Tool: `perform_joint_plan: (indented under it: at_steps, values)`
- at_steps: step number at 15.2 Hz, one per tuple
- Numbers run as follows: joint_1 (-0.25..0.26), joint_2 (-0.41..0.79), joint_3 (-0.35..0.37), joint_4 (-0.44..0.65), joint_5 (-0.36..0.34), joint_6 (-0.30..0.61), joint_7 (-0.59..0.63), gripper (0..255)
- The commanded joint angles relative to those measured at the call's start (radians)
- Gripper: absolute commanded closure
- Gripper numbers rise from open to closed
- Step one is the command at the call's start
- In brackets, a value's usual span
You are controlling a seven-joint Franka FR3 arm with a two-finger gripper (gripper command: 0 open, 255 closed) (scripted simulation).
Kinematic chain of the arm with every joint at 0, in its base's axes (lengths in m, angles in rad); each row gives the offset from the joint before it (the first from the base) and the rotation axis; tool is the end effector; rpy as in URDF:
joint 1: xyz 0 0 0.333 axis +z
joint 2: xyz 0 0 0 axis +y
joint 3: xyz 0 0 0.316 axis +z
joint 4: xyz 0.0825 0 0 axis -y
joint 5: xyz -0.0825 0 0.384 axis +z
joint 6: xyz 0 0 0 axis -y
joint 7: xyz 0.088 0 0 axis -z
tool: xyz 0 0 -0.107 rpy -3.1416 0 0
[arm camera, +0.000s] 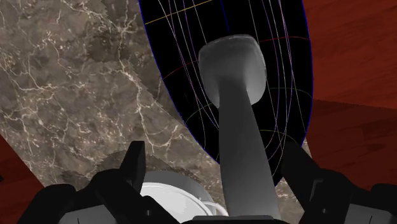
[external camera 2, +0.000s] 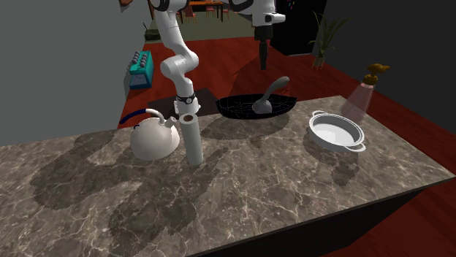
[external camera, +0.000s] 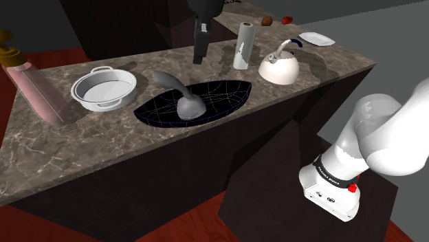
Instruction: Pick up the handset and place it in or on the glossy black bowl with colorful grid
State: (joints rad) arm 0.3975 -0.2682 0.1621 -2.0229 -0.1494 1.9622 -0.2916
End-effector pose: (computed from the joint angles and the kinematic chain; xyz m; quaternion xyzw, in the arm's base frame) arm 0.4226 0.2625 0.5831 0.8935 0.4277 0.1124 0.0787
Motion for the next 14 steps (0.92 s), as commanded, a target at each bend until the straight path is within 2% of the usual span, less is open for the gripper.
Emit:
perform_joint_plan:
  at_steps: [1,2,6,14]
  values:
    - [0.0,0.0,0.0,0.0,0.0,0.0,0.0,0]
    - [0.0,0.0,0.0,0.0,0.0,0.0,0.0,0]
    - [0.006,-0.018,0.009,0.106,0.009,-0.125,-0.005,0]
    - [0.006,-0.018,0.009,0.106,0.009,-0.125,-0.005,0]
